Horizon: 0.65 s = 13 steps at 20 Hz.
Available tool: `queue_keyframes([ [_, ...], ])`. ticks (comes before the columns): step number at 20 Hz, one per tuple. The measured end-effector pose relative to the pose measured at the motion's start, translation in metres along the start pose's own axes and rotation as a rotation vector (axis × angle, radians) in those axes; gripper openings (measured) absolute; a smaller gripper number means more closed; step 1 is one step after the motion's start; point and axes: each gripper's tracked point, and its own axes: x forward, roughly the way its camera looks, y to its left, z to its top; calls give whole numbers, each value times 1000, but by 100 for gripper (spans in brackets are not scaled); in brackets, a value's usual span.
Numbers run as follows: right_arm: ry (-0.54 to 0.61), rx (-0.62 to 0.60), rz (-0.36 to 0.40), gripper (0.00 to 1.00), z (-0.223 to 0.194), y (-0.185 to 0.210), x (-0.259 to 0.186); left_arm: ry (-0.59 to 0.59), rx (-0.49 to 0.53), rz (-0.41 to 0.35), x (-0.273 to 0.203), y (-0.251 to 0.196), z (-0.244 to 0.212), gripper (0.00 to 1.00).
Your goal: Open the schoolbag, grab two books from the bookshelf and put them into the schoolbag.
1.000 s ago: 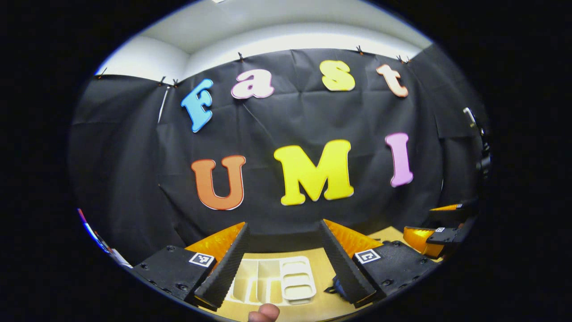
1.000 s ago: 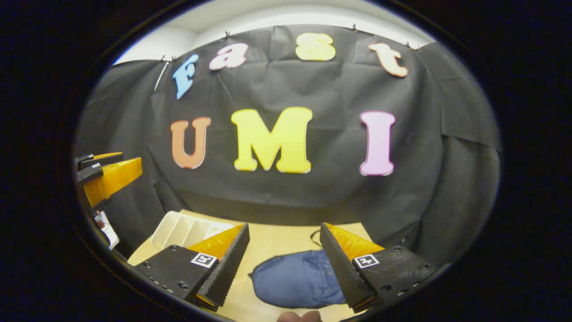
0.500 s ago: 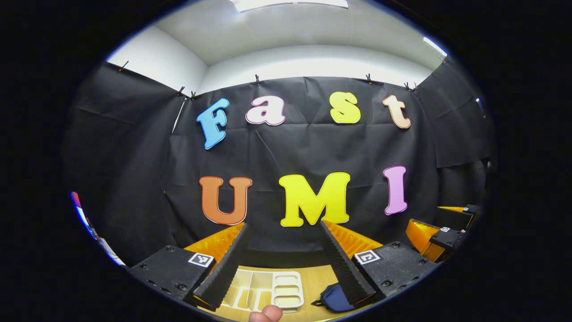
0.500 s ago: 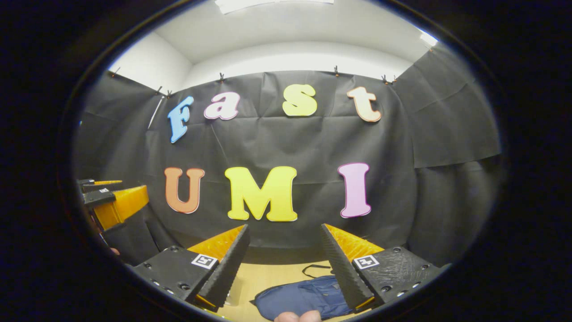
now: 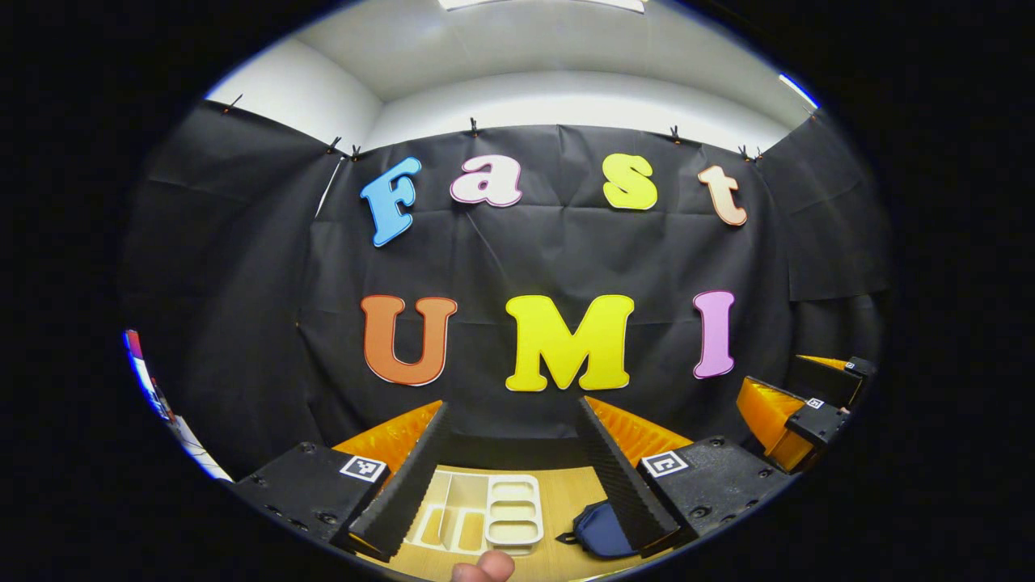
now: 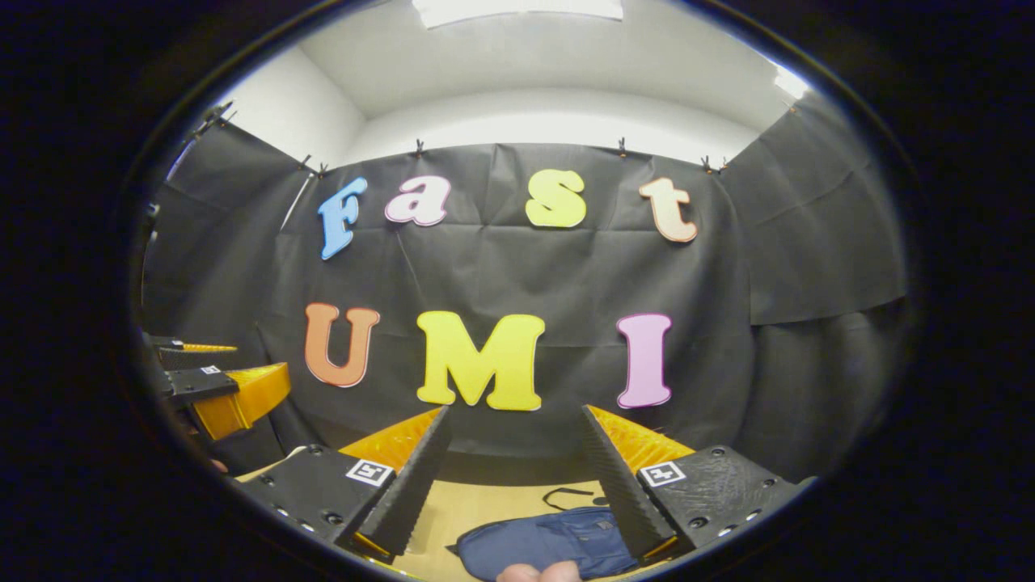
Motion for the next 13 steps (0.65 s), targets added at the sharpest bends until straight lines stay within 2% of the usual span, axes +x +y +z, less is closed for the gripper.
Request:
queue_keyframes([
  [7,5,-1,-14,96,0,-3,3,-3,21,-15,19,-15,1,99],
  [8,8,-2,-17,96,-1,-5,5,1,17,-20,19,-16,0,94],
  [9,8,-1,-17,96,-2,-5,6,5,12,-23,20,-17,0,98],
  [10,11,-3,-19,96,-2,-4,7,8,9,-24,21,-16,-2,95],
  [12,13,-3,-21,96,-3,-5,10,6,6,-21,22,-14,-1,100],
  [13,10,-2,-20,96,-1,-6,10,-1,7,-19,23,-13,2,98],
])
